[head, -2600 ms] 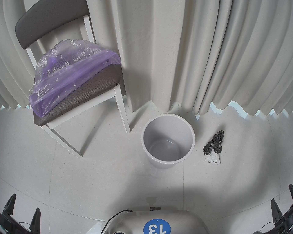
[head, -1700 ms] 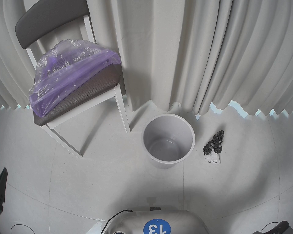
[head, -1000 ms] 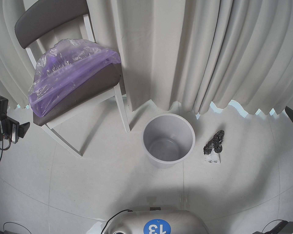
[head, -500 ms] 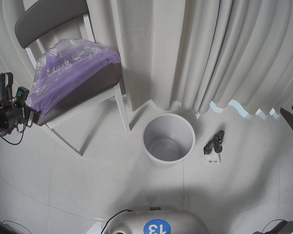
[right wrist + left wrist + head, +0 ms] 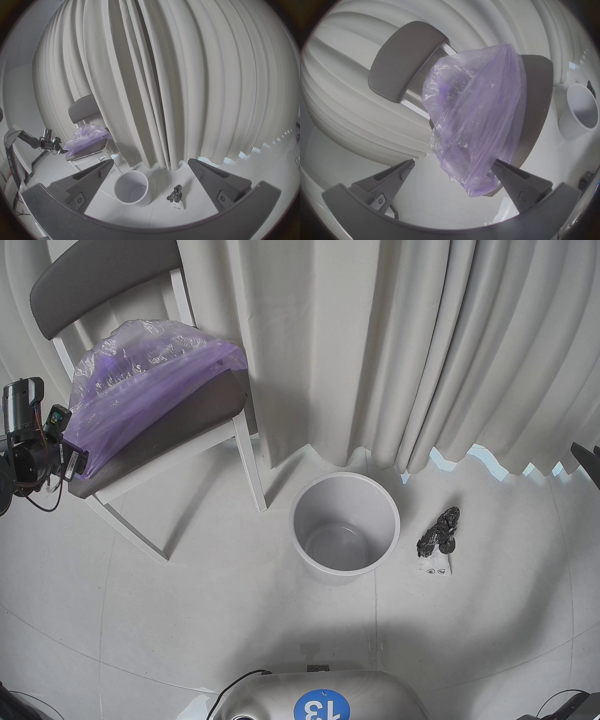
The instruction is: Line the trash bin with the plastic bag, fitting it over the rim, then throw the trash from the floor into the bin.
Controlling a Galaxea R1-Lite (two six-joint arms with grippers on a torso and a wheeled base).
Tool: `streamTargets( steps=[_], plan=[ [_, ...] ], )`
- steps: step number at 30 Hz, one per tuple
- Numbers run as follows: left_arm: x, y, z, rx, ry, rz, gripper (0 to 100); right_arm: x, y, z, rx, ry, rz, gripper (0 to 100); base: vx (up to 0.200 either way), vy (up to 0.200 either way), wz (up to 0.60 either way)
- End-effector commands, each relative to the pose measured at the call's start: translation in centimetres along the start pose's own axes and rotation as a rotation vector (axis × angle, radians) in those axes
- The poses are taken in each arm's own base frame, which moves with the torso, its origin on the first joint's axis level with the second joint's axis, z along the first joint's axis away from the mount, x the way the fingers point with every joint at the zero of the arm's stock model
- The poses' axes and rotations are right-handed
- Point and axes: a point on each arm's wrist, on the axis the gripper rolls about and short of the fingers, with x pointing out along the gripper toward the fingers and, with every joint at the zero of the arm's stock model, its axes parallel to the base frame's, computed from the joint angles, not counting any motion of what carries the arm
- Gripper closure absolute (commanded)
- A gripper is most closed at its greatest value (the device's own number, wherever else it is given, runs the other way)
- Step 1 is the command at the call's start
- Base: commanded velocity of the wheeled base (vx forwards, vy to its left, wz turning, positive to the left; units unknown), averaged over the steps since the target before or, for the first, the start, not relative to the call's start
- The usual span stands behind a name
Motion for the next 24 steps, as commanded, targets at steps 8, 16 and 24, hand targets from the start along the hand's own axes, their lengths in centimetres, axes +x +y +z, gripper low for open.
streamTargets(
  steps=[8, 16, 24],
  plan=[
    [2.0, -0.7, 0.0, 0.048, 0.024, 0.027, 0, 0.1, 0.0, 0.2, 0.014, -0.004, 0.003, 0, 0.000, 0.000, 0.00],
    [2.5, -0.8, -0.3, 0.067, 0.067, 0.073, 0, 0.2, 0.0, 0.2, 0.019, -0.003, 0.002, 0, 0.000, 0.000, 0.00],
    [3.5, -0.9, -0.1, 0.063, 0.062, 0.083, 0, 0.1, 0.0, 0.0, 0.019, 0.002, 0.005, 0, 0.000, 0.000, 0.00]
  ],
)
